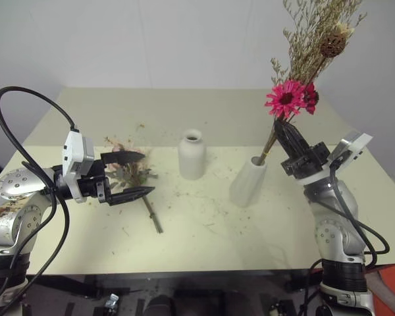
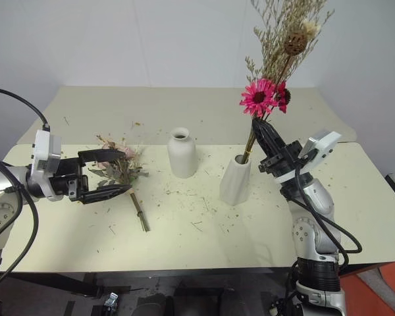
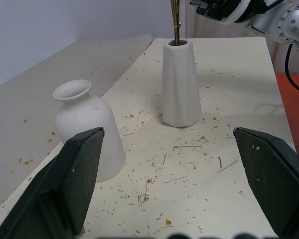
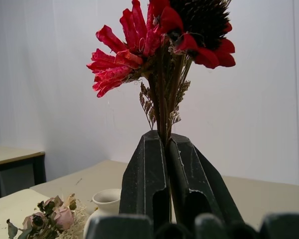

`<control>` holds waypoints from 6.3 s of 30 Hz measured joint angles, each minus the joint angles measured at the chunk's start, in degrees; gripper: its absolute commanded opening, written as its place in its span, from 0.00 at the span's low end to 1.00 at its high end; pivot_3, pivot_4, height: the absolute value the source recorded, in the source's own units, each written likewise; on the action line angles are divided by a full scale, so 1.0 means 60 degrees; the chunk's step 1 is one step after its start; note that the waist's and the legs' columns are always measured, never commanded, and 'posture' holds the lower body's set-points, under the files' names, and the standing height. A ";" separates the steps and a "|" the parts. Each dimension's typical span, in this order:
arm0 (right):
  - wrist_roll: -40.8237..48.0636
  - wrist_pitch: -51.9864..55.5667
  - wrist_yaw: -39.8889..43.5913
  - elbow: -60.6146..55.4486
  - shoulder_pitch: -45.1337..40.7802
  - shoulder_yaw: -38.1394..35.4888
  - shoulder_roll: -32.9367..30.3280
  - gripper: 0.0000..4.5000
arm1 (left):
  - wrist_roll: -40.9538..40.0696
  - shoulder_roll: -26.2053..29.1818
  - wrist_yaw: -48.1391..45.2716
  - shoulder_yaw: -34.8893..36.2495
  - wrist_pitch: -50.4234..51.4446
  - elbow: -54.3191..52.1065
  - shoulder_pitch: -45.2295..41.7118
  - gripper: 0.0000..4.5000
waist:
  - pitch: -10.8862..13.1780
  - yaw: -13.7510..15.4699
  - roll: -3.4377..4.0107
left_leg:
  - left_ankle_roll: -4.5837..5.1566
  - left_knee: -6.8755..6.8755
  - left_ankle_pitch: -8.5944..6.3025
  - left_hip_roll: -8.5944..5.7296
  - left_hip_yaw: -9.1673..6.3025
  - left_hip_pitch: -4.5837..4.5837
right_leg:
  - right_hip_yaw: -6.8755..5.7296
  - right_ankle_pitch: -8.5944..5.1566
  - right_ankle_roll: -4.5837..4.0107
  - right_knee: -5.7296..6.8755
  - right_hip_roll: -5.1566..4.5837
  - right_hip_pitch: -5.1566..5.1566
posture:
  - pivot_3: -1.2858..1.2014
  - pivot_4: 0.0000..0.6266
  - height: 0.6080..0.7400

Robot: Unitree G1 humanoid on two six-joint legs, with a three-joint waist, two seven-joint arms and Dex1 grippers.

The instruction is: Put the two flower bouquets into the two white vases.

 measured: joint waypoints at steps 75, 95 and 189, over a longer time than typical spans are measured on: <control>0.0988 0.5623 0.4246 -0.3427 0.1589 0.0080 -0.7679 1.00 | -0.0075 -0.8720 1.8562 0.3161 1.1470 -0.0345 -0.3995 1.00 | 0.0045 0.0275 -0.0099 | 0.0012 0.0043 -0.0009 -0.0058 -0.0068 -0.0046 | -0.0008 0.0020 0.0038 -0.0045 -0.0032 0.0021 | 0.52 0.24 1.00; 0.0713 0.5661 0.3512 -0.3901 0.2351 -0.0094 -0.7464 1.00 | -0.4715 -0.6299 2.1720 0.2616 1.1467 0.2631 -0.4293 0.02 | 0.0043 0.0249 -0.0097 | -0.0001 0.0045 -0.0004 -0.0064 -0.0074 -0.0044 | -0.0012 0.0022 0.0034 -0.0035 -0.0034 0.0019 | 0.52 0.24 1.00; -0.1614 0.3641 -0.3020 -0.7969 0.5968 0.1386 -0.3885 1.00 | 0.3887 -0.6037 0.0031 0.1061 -0.5912 1.4675 -0.9036 0.23 | 0.0041 0.0065 -0.0095 | 0.0035 0.0134 -0.0025 -0.0051 -0.0097 -0.0117 | -0.0057 0.0018 0.0048 -0.0034 -0.0027 0.0016 | 0.52 0.24 1.00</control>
